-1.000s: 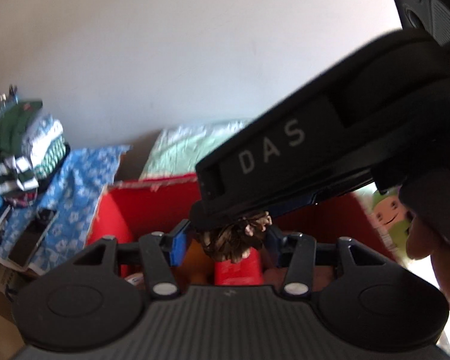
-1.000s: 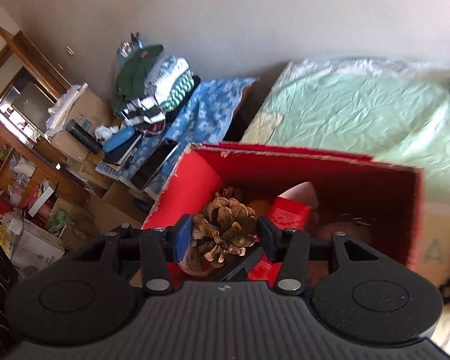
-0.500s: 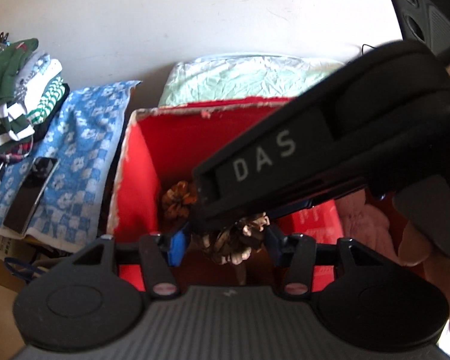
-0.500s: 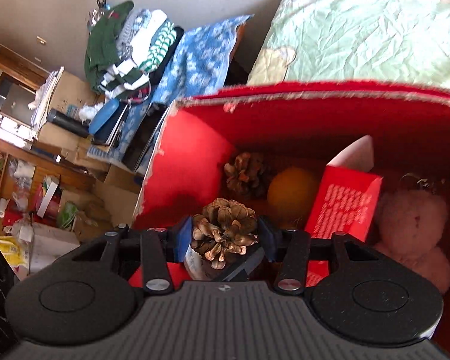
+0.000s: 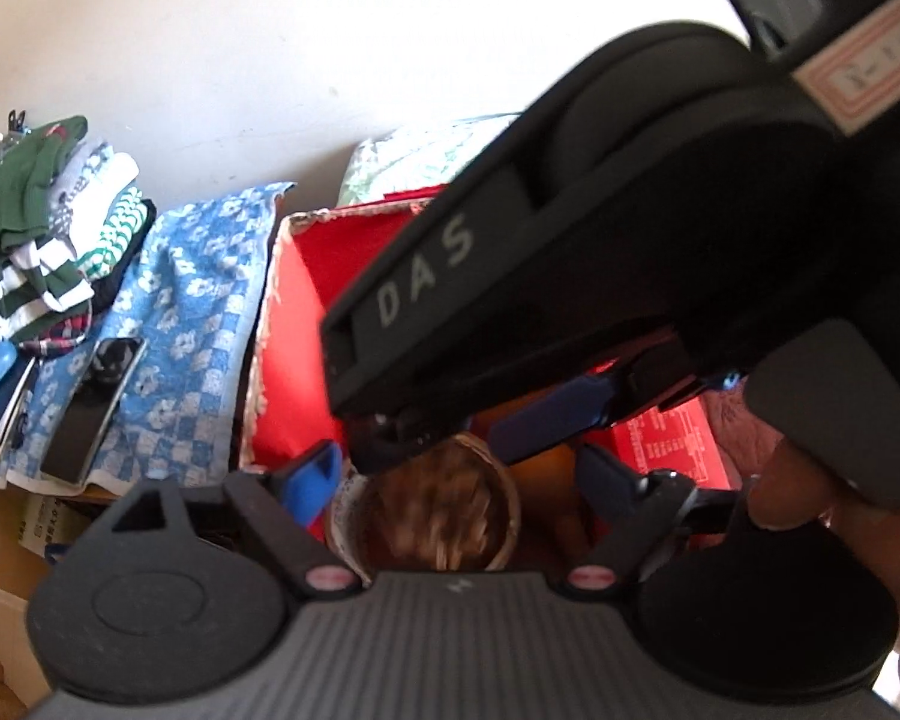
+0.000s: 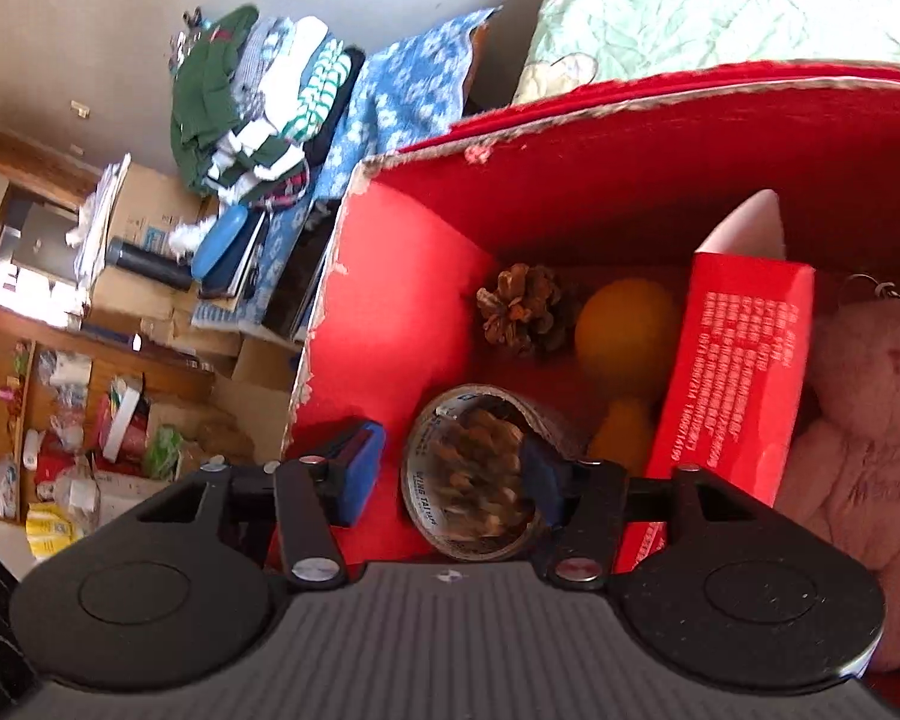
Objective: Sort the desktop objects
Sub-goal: 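Open the right tool to drop the pinecone into the red box, then move the right tool back to the purple tissue pack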
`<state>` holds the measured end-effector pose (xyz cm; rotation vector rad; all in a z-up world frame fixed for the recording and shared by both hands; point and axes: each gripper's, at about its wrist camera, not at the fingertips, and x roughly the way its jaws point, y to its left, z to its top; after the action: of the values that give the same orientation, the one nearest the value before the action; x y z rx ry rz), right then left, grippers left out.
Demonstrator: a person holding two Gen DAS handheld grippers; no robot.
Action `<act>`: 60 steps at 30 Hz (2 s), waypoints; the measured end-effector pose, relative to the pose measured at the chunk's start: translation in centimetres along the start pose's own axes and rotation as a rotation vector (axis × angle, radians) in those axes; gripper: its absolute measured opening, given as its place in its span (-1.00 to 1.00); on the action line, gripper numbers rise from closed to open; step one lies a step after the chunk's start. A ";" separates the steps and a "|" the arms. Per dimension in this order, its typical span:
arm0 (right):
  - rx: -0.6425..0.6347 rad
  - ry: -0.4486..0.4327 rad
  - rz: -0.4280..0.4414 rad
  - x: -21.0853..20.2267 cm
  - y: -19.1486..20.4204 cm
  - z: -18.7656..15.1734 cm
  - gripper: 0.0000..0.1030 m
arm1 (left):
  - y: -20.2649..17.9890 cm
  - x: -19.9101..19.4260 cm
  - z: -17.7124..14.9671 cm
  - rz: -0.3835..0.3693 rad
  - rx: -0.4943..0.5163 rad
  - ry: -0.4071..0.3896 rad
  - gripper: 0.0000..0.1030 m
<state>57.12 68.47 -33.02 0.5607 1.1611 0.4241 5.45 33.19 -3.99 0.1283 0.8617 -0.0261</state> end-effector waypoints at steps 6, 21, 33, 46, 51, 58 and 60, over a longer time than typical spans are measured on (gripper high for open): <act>-0.033 -0.119 -0.054 -2.5 0.6 -1.5 0.21 | -0.3 -2.1 0.5 0.031 0.007 -0.043 0.80; -0.025 -0.412 -0.429 -12.2 -1.7 -4.7 0.31 | -4.5 -6.0 3.4 -0.043 -0.061 -0.186 0.97; -0.016 -0.438 -0.505 -18.3 -9.0 -8.2 0.49 | -12.0 -7.0 4.9 -0.009 -0.121 -0.119 0.97; -0.058 -0.414 -0.532 -24.9 -15.3 -11.8 0.52 | -24.2 -9.0 3.4 0.006 -0.135 -0.082 0.97; -0.048 -0.407 -0.556 -26.8 -17.6 -12.9 0.54 | -27.2 -8.2 3.3 -0.022 -0.094 -0.052 0.97; 0.051 -0.426 -0.579 -28.8 -21.6 -13.8 0.59 | -28.6 -6.5 4.1 -0.072 -0.088 0.007 0.97; 0.077 -0.430 -0.595 -29.3 -22.6 -13.8 0.59 | -28.4 -5.9 4.5 -0.076 -0.101 0.005 0.97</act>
<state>34.61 36.27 -29.40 0.3246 0.8738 -0.2451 2.88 4.27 0.52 0.0006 0.8713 -0.0533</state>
